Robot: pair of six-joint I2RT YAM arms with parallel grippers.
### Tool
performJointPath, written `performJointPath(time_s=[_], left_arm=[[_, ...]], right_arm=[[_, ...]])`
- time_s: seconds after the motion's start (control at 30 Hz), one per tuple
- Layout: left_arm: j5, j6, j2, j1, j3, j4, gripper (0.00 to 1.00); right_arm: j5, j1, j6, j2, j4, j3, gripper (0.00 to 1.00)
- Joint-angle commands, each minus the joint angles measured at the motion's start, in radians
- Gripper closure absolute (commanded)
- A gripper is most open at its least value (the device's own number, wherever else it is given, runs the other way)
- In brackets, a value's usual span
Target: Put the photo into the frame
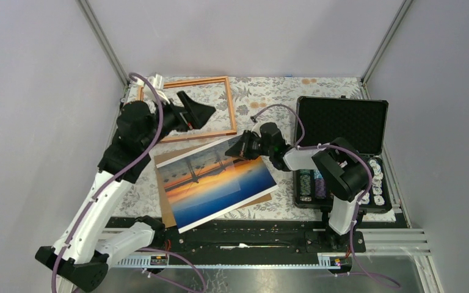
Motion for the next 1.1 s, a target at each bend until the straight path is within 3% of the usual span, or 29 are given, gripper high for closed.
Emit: performJointPath(time_s=[0.0, 0.53, 0.77, 1.07], left_arm=[[-0.053, 0.121, 0.083, -0.002, 0.167, -0.078, 0.01], [-0.144, 0.188, 0.33, -0.004, 0.407, -0.081, 0.01], [-0.259, 0.231, 0.337, -0.004, 0.387, -0.078, 0.01], [-0.397, 0.295, 0.301, -0.004, 0.276, -0.023, 0.01]], right_arm=[[0.04, -0.02, -0.065, -0.024, -0.078, 0.125, 1.0], [-0.108, -0.153, -0.064, 0.317, -0.055, 0.611, 1.0], [-0.004, -0.205, -0.011, 0.433, -0.098, 0.75, 1.0], [-0.058, -0.232, 0.011, 0.636, -0.188, 1.077, 1.0]])
